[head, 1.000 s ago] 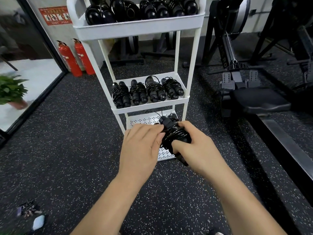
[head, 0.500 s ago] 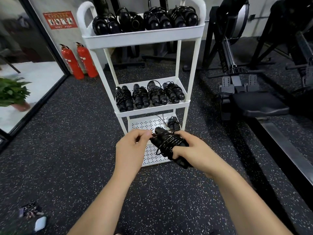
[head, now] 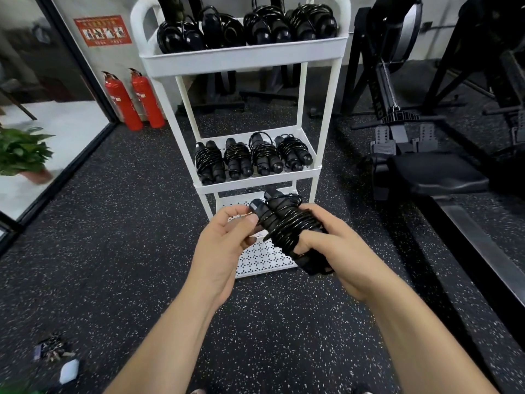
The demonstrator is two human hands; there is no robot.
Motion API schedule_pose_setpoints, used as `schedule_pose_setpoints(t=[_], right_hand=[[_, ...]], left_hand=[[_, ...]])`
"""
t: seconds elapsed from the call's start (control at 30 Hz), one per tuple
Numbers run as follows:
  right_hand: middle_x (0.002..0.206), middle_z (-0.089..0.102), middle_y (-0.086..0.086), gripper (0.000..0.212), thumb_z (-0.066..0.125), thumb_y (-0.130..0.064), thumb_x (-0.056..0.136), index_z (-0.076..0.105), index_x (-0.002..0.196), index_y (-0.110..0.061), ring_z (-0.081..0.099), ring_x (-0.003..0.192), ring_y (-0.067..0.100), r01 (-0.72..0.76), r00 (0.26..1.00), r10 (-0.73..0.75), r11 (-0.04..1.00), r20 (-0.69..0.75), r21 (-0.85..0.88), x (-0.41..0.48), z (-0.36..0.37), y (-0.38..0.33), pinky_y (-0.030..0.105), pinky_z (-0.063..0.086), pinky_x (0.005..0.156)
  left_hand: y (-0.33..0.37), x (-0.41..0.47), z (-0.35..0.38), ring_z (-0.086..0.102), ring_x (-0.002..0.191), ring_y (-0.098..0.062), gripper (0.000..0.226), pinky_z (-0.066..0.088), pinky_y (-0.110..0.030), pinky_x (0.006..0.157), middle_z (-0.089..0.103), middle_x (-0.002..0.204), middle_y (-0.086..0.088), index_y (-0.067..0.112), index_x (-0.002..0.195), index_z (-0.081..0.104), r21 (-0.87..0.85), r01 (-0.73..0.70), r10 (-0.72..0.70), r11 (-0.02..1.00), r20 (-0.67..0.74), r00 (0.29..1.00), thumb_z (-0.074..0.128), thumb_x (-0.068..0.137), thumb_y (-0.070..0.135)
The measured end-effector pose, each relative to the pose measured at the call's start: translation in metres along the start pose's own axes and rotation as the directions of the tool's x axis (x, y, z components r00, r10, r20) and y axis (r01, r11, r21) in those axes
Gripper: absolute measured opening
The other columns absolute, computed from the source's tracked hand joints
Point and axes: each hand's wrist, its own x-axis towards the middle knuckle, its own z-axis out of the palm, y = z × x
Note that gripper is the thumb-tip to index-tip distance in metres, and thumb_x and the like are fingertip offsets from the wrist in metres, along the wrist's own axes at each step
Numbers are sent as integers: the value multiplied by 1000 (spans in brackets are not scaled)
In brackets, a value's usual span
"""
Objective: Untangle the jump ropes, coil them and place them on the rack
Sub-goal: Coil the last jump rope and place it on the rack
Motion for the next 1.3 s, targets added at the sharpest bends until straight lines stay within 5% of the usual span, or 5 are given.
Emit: schedule_pose_setpoints(t=[0.47,0.6,0.83,1.03,1.3], right_hand=[[91,74,3,43,73,-14,74,72,113,-32,64,77,20,-7,1000,7,1000,-18,10,-1,10,5,32,49,62],[88,73,2,47,70,-18,65,74,112,-28,61,75,17,19,997,-16,999,-70,39,-1,14,11,33,47,63],[84,75,7,49,69,-17,60,77,106,-31,60,66,17,60,975,-48,997,-215,49,2,21,20,34,49,59],[90,78,-14,53,71,-20,56,78,104,-41,69,74,8,63,941,-50,998,-335,28,5,21,28,31,58,64],[90,79,-2,52,71,-21,62,75,108,-45,65,71,13,-33,996,27,998,-89,-62,5,11,11,31,53,63]], left_hand=[[-11,4,3,56,72,-13,22,36,-30,62,73,94,-4,17,97,75,-169,230,-230,958,22,973,62,98,0],[-10,7,4,51,66,-13,35,35,-29,60,67,82,-3,20,77,67,-39,256,-257,966,-24,966,57,95,-9],[-20,8,10,50,62,-12,25,36,-27,59,62,78,-5,15,90,63,82,346,-346,935,-13,938,56,99,-7],[-17,2,7,50,60,-12,27,37,-26,58,66,83,-12,10,94,69,127,461,-473,879,99,875,55,97,-13],[-2,-1,-11,65,83,-17,17,48,-31,76,80,100,-11,3,106,77,327,382,-441,865,130,888,64,98,-4]])
